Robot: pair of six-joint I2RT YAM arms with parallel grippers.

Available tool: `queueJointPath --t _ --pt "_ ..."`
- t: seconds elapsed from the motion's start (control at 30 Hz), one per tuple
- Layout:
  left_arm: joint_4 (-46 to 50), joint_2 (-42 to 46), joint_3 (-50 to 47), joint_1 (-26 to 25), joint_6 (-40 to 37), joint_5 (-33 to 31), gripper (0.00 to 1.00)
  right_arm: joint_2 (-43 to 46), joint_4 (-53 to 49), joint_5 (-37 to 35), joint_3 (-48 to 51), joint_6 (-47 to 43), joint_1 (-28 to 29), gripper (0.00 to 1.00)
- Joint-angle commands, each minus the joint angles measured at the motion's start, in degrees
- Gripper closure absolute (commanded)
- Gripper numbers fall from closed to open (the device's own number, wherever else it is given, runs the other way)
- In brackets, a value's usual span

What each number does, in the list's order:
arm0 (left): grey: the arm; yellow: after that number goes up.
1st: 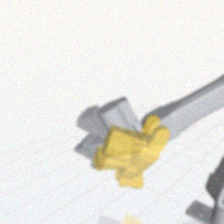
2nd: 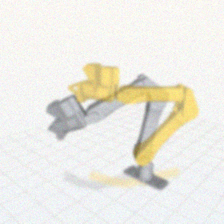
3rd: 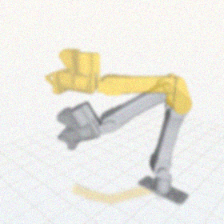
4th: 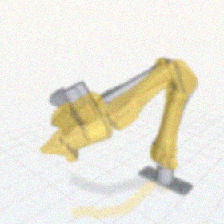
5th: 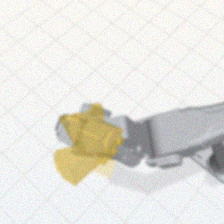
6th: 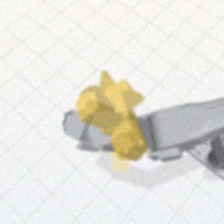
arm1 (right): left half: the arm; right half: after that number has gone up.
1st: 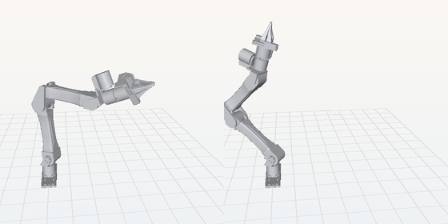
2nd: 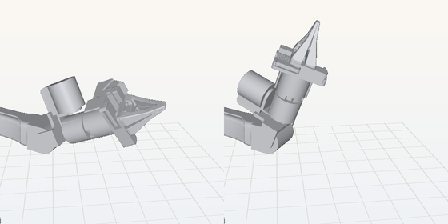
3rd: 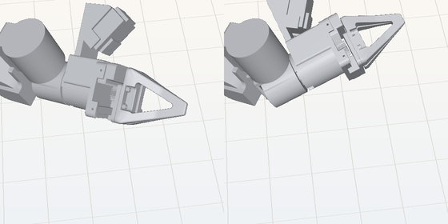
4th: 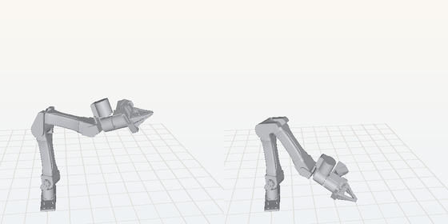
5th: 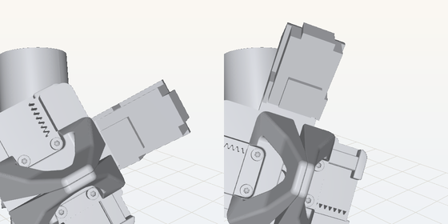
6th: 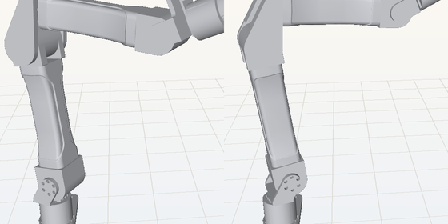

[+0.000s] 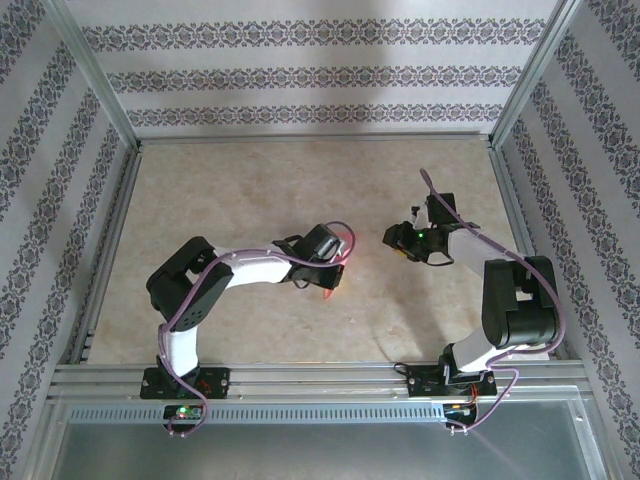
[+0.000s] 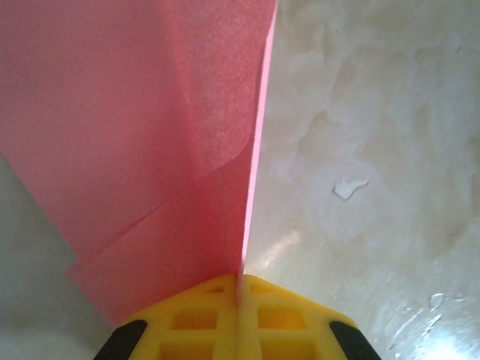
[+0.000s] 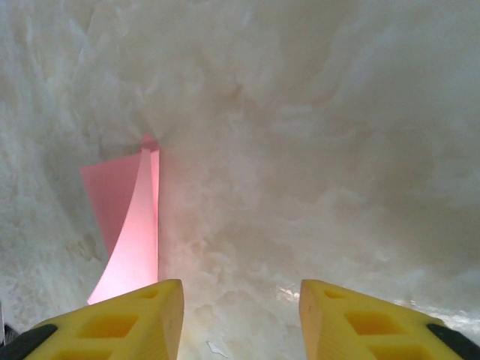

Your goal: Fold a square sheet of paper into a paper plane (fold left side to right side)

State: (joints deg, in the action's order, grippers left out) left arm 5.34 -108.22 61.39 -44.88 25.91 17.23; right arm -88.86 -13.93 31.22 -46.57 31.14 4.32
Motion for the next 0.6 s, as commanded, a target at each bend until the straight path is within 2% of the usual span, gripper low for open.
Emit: queueJointPath --t 0.0,0.2,0.43,0.57 --pt "-8.39 0.75 -2.21 2.38 5.48 10.51 1.00 1.17 4.58 2.58 0.35 -1.23 2.16 0.51" --pt "-19.83 -0.93 -5.62 5.97 12.06 17.97 1.00 -1.10 12.46 4.02 0.96 2.70 6.51 0.50" --pt "-30.94 -1.48 -10.06 8.46 18.17 21.06 1.00 -5.09 17.25 3.93 -0.53 5.36 10.16 0.52" --pt "-33.25 -2.59 -10.66 9.11 19.77 22.34 1.00 -7.28 19.12 3.94 -1.36 6.39 11.52 0.53"
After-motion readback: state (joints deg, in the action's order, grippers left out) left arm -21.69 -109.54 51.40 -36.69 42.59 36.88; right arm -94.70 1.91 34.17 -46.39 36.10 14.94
